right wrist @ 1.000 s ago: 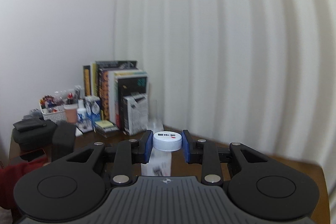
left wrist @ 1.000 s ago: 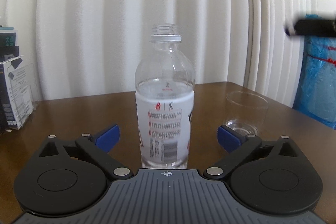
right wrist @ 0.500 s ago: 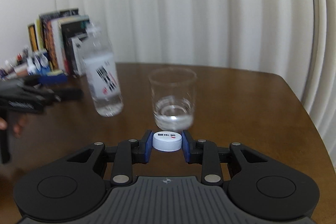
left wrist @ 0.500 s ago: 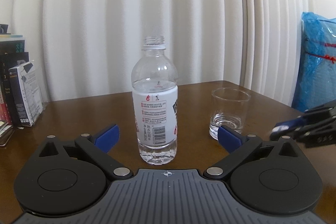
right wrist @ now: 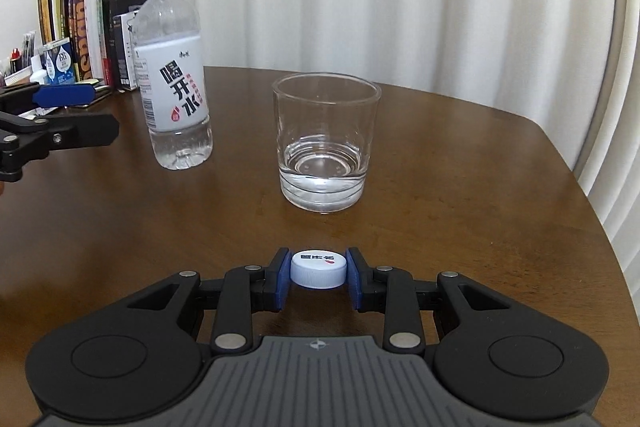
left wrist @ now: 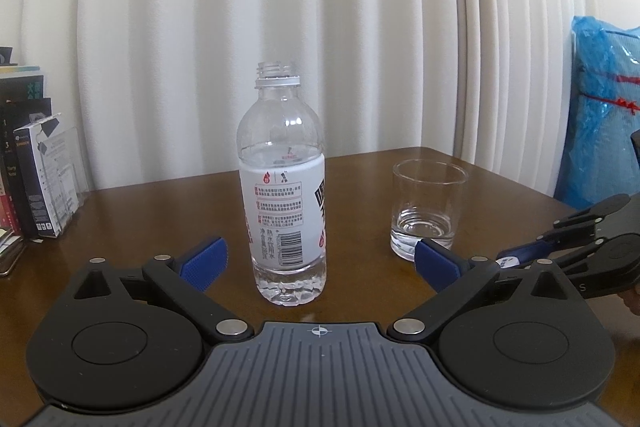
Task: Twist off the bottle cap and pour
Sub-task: 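Carry the white cap away from the bottle with the right gripper, then open the right gripper and drop the cap beside the glass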
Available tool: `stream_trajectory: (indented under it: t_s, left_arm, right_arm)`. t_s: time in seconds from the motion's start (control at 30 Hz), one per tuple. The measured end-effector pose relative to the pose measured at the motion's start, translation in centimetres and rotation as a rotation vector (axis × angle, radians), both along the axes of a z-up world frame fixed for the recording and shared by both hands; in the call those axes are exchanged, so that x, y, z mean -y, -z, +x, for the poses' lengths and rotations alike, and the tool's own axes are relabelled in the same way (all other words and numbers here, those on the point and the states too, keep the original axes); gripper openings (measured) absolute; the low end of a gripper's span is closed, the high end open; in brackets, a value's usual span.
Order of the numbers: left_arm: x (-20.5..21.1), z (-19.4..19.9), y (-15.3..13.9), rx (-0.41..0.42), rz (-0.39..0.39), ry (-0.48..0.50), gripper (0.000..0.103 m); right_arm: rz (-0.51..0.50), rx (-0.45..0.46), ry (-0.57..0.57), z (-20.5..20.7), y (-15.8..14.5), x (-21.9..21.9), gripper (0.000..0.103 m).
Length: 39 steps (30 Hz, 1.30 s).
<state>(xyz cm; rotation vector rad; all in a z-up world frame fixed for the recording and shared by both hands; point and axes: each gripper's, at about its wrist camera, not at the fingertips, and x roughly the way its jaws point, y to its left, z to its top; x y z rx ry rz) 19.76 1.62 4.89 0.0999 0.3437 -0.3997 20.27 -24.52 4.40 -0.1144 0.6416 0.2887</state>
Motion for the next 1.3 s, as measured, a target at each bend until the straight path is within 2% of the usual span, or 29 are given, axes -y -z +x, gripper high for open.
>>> stream_trajectory:
  t_s: [0.57, 0.67, 0.97, 1.1, 1.23, 1.3]
  left_arm:
    - [0.0, 0.1, 0.2, -0.013, -0.004, -0.009, 0.101]
    - [0.1, 0.1, 0.1, -0.012, -0.005, -0.011, 0.101]
    - [0.7, -0.9, -0.6, -0.007, -0.006, -0.046, 0.103]
    - [1.1, -2.0, -1.0, -0.009, -0.008, -0.075, 0.103]
    - [1.5, -3.6, -1.5, -0.009, -0.008, -0.115, 0.103]
    - [1.7, -4.7, -1.6, -0.010, -0.007, -0.141, 0.103]
  right_arm:
    - [-0.021, 0.025, 0.002, -0.4, 0.1, -0.2, 0.033]
    - [-0.027, 0.031, 0.002, -0.4, 0.0, -0.3, 0.044]
    - [-0.023, 0.141, 0.055, -2.0, -1.9, -0.5, 0.056]
    - [-0.025, 0.210, 0.082, -3.6, -2.9, -1.2, 0.070]
    - [-0.008, 0.283, 0.113, -5.6, -4.0, -1.8, 0.078]
    - [-0.002, 0.308, 0.124, -6.5, -4.4, -2.1, 0.089]
